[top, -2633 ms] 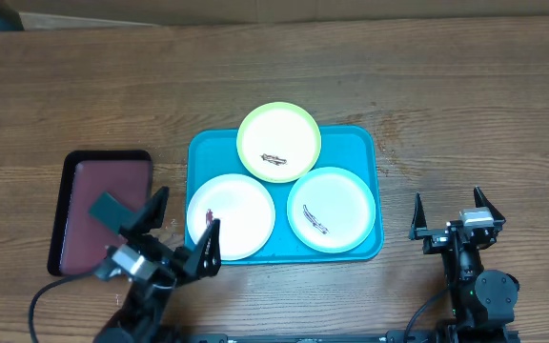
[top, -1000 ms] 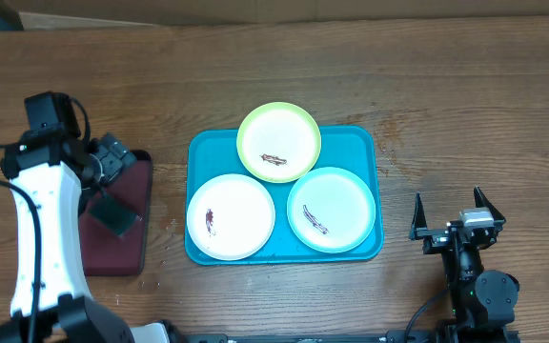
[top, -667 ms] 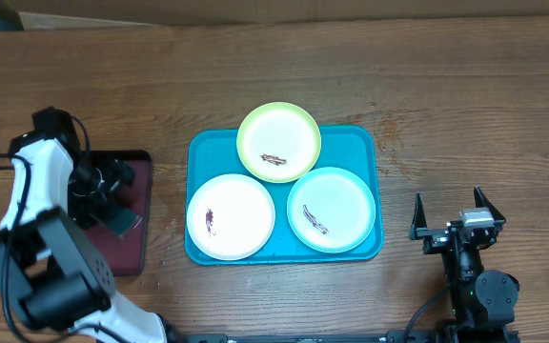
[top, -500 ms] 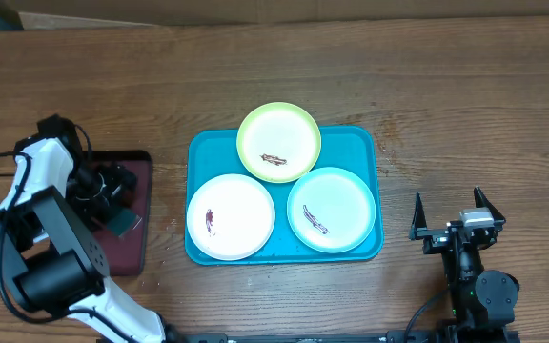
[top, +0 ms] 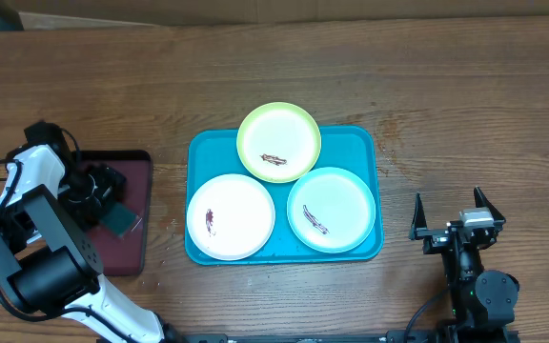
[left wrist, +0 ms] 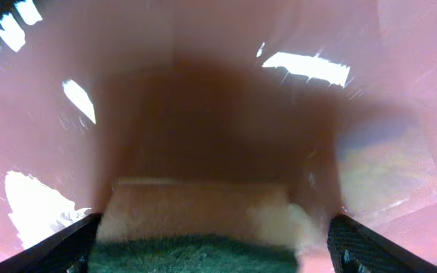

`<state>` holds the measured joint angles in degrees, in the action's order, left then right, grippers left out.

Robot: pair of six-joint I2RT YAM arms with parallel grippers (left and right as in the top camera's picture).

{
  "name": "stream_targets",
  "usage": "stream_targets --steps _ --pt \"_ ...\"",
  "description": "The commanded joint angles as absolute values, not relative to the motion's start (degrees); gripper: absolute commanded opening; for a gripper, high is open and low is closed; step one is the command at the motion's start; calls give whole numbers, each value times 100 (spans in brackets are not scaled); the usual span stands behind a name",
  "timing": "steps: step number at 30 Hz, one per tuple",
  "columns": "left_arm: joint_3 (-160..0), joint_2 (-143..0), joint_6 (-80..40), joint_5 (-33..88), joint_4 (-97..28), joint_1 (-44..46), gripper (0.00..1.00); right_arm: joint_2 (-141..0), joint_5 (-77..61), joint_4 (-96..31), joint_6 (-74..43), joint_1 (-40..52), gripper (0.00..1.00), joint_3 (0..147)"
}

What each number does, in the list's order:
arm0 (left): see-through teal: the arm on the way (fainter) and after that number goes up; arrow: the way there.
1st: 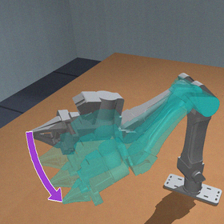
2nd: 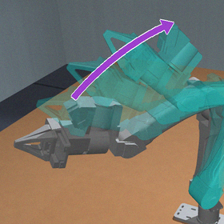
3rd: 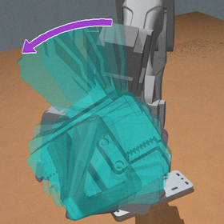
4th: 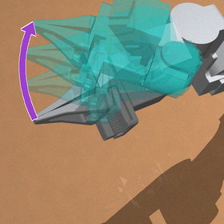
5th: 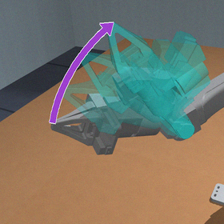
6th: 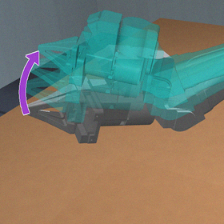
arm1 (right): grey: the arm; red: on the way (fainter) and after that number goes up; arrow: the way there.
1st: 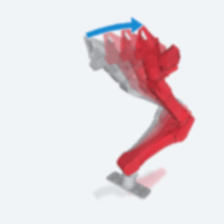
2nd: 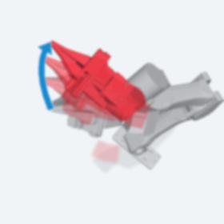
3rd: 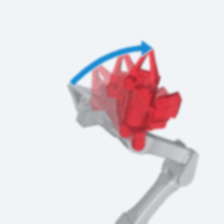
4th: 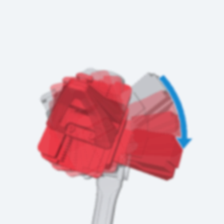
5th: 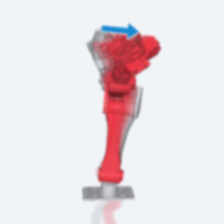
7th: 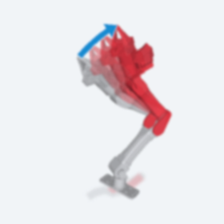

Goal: Clean dirty plates on tray and stack at the side

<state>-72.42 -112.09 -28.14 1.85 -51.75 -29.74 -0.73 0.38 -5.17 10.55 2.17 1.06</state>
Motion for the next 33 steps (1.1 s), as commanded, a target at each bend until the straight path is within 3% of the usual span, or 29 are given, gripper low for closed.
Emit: stream_targets --steps 1,4,7,8,11,12,13,16,17,19,20,31,33 --pt "-6960 -11251 -2700 526 -5172 -2956 92 -16 38 -484 1057 185 100 49" --pt "-6849 -11251 -2694 523 -5142 -2956 86 -16 38 -484 1057 185 100 49" --pt "-6836 -11251 -2681 311 -5085 -2961 36 -16 38 -484 1057 185 100 49" --pt "-6836 -11251 -2683 246 -5065 -2961 27 -16 38 -484 1057 185 100 49" --pt "-6836 -11251 -2681 213 -5057 -2961 24 -16 38 -484 1057 185 100 49" --pt "-6836 -11251 -2681 211 -5059 -2961 10 -16 38 -484 1055 185 100 49" --pt "-6836 -11251 -2681 213 -5068 -2961 4 -16 38 -484 1057 185 100 49" --pt "-6836 -11251 -2683 215 -5085 -2961 6 -16 38 -484 1057 185 100 49" --pt "-6836 -11251 -2683 222 -5096 -2961 18 -16 38 -484 1057 185 100 49" --pt "-6836 -11251 -2683 307 -5133 -2961 85 -16 38 -484 1057 185 100 49" --pt "-6836 -11251 -2683 377 -5192 -2956 100 -16 38 -484 1055 185 100 49" --pt "-6836 -11251 -2681 1319 -6117 -2956 98 -16 38 -484 1057 185 100 49" --pt "-6836 -11251 -2679 1306 -6112 -2956 73 -16 38 -484 1057 185 100 49"
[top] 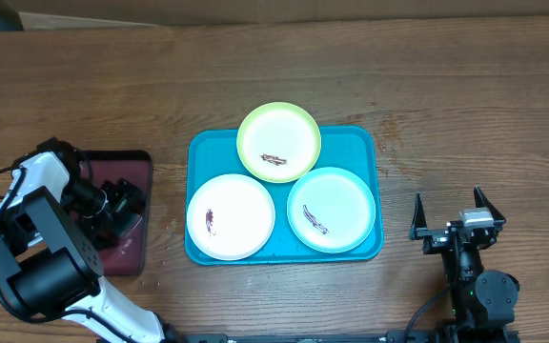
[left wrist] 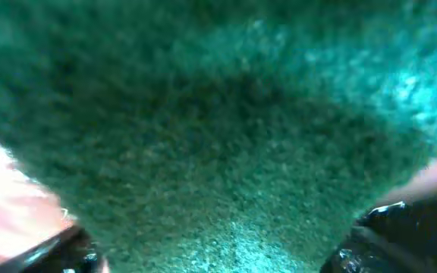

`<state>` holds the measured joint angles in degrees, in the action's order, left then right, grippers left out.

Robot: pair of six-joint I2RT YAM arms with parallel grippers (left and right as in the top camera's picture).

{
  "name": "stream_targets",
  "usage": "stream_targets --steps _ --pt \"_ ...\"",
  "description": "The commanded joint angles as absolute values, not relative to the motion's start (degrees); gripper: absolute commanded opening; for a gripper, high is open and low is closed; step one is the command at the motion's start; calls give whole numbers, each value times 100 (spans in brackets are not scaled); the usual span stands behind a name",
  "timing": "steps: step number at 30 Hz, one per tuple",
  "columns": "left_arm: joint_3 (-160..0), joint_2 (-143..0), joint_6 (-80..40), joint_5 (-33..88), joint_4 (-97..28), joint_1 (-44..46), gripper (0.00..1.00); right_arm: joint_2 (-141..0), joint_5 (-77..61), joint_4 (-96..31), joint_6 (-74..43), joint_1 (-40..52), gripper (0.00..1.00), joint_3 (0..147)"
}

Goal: Clean dirty plates on tray and stack at the side

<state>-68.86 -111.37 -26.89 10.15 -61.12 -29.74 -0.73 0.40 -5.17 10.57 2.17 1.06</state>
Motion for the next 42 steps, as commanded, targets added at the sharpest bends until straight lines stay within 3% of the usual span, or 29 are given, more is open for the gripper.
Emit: stream_targets --steps 1,5,6,10,11,14,23,25,30,31,34,35,36,42 --pt "-6836 -11251 -2681 1295 -6099 -2956 60 -16 38 -484 1057 185 100 49" --pt "-6836 -11251 -2685 1225 -5859 -2956 13 -16 38 -484 1057 185 100 49" --pt "-6836 -11251 -2705 1164 -5813 -2956 4 -16 38 -484 1055 185 100 49" --pt "-6836 -11251 -2724 864 -5616 -2956 5 -16 38 -484 1057 185 100 49" --pt "-6836 -11251 -2724 781 -5555 -2956 15 -16 38 -484 1057 185 100 49" --pt "-6836 -11251 -2718 526 -5387 -2956 100 -16 38 -484 1057 185 100 49" --pt "-6836 -11251 -2722 -3 -4991 -2956 100 -16 38 -484 1057 185 100 49" --pt "-6836 -11251 -2722 -1 -4984 -2956 90 -16 38 -484 1057 185 100 49" --pt "-6836 -11251 -2724 3 -4991 -2956 41 -16 38 -484 1057 185 100 49" --pt "-6836 -11251 -2724 8 -5009 -2956 35 -16 38 -484 1057 185 100 49" --pt "-6836 -11251 -2720 95 -5096 -2956 29 -16 38 -484 1055 185 100 49" --pt "-6836 -11251 -2722 110 -5113 -2956 20 -16 38 -484 1057 185 100 49" --pt "-6842 -11249 -2720 113 -5129 -2956 4 -16 38 -484 1057 185 100 49" --pt "-7389 -11209 -2674 104 -5876 -2971 4 -16 38 -484 1057 185 100 49"
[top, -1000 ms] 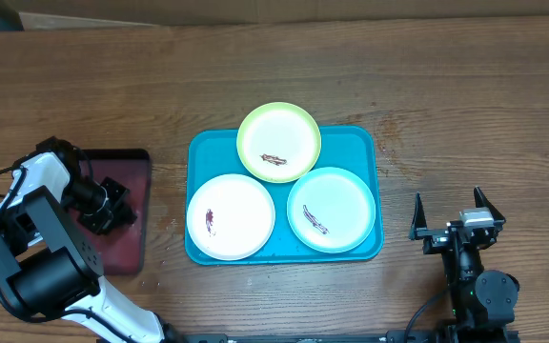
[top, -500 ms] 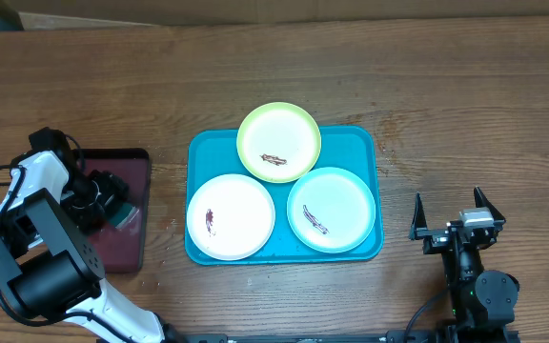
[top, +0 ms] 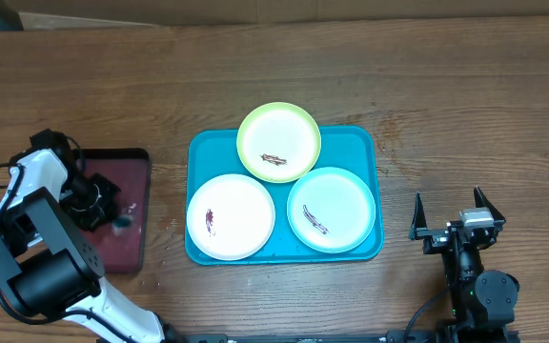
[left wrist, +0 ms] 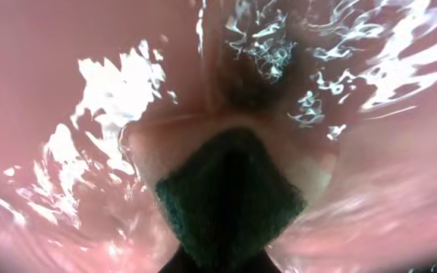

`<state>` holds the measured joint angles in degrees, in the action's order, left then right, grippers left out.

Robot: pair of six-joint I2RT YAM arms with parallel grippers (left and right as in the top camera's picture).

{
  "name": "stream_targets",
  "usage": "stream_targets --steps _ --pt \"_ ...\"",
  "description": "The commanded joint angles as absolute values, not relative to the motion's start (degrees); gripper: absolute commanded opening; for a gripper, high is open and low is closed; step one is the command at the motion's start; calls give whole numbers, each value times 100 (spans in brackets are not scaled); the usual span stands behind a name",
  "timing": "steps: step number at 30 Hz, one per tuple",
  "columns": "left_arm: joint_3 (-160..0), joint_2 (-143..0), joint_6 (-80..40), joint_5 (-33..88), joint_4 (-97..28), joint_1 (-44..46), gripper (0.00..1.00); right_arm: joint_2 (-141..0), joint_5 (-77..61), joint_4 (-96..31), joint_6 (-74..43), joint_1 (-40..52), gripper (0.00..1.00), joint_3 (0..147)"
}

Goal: Clean dirty plates on tray and stack at the side

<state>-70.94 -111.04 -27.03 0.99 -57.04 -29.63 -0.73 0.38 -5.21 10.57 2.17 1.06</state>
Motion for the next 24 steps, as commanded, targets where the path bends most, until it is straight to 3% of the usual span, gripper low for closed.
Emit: stream_targets --steps 1,15,24 --pt "-7531 -11157 -2674 104 -6014 -2971 4 -16 38 -484 1057 185 100 49" --pt "-8274 -8462 -2093 838 -6077 -2965 4 -16 38 -484 1057 185 100 49" --pt "-7905 -9039 -2423 930 -5828 -3028 4 -16 38 -484 1057 185 100 49"
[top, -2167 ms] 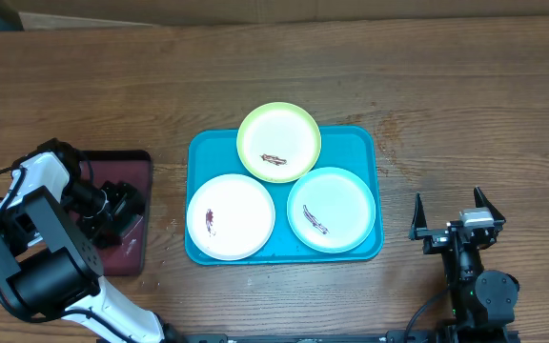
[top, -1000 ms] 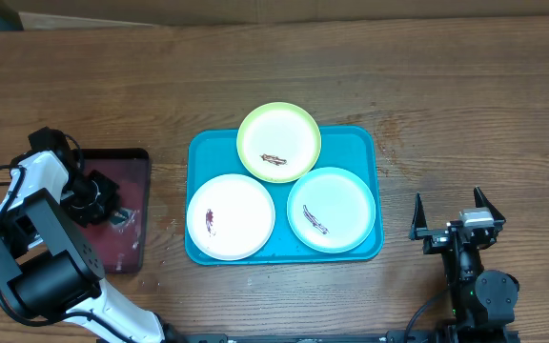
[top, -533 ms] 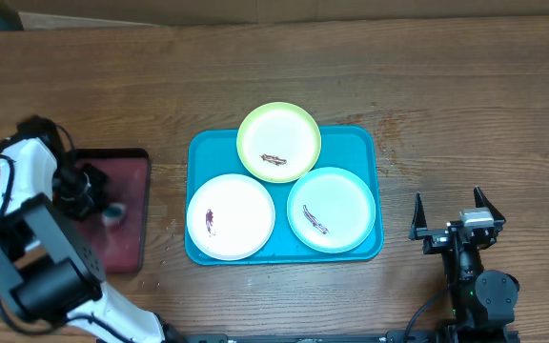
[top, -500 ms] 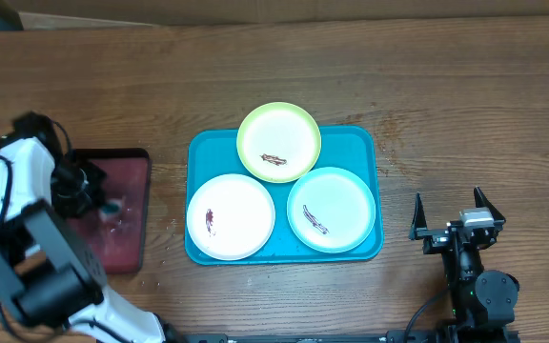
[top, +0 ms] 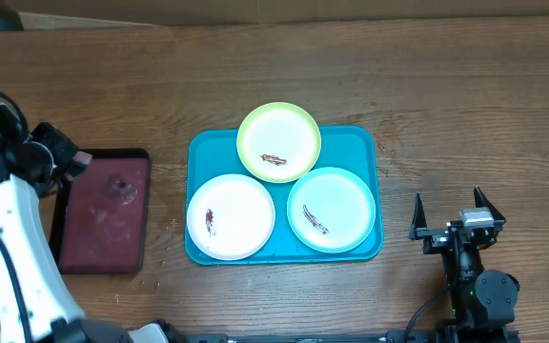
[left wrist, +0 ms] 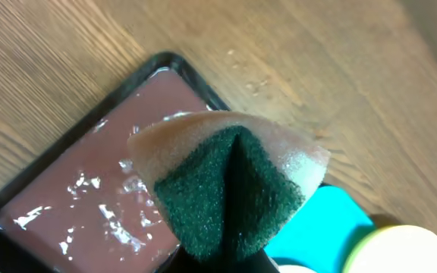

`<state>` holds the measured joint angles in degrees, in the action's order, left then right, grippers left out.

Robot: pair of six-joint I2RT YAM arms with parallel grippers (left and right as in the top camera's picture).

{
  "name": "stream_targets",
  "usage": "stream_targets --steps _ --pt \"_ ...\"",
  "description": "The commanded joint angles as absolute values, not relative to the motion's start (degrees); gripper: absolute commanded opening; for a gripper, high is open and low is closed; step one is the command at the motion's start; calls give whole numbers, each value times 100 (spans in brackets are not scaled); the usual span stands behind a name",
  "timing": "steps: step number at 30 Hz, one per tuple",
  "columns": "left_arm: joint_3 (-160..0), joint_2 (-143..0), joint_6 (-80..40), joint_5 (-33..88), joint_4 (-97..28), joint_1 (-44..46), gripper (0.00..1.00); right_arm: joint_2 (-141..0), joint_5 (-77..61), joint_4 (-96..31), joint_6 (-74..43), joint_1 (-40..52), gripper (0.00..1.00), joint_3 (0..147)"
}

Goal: Clean dirty plates on tray and stack at the side

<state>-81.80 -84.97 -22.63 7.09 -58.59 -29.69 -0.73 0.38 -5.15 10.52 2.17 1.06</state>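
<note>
My left gripper (top: 63, 157) hangs above the far left corner of the dark red water tray (top: 103, 214), shut on a folded green sponge (left wrist: 230, 193) with a pale foam backing. The sponge fills the middle of the left wrist view and hides the fingers. The blue tray (top: 362, 143) holds three stained plates: a yellow-green one (top: 278, 133) at the back, a white one (top: 241, 214) at front left, and a pale teal one (top: 341, 195) at front right. My right gripper (top: 451, 217) rests open at the table's right front, away from the plates.
The water tray (left wrist: 67, 205) holds shallow glinting liquid. In the left wrist view the blue tray's corner (left wrist: 332, 220) and the yellow-green plate's rim (left wrist: 404, 246) lie beyond it. Bare wooden table (top: 446, 95) surrounds both trays.
My left gripper was low in the water tray with the sponge pinched in the liquid. Now it is raised above the tray's far left corner, still holding the sponge. The right arm has not moved.
At first my left gripper stood open around the sponge in the water tray. Then it was pressed down onto the sponge. Then it was shut on the folded sponge in the liquid, and now it holds the sponge up clear of the tray. The plates have not moved.
</note>
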Motion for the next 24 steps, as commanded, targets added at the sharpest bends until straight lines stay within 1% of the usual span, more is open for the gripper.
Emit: stream_targets --steps 1,3,7,12,13,21,24 --pt "-7856 -9268 -2421 1081 -5833 -3046 4 -16 38 -484 1057 185 100 49" --pt "-7848 -9765 -2362 1511 -5916 -3116 4 -16 38 -484 1055 185 100 49" --pt "-7850 -10385 -1922 2923 -6114 -3352 4 -16 38 -484 1057 185 100 49" --pt "-8007 -10296 -1072 4939 -6180 -3769 4 -16 38 -484 1057 185 100 49" --pt "-8090 -10232 -1002 5133 -6241 -3885 4 -16 38 -484 1055 185 100 49" --pt "-8307 -9821 -1031 5218 -6587 -4768 4 -16 38 -484 1057 185 100 49" --pt "-8294 -9824 -1083 5216 -6842 -4849 4 -16 38 -484 1057 185 100 49"
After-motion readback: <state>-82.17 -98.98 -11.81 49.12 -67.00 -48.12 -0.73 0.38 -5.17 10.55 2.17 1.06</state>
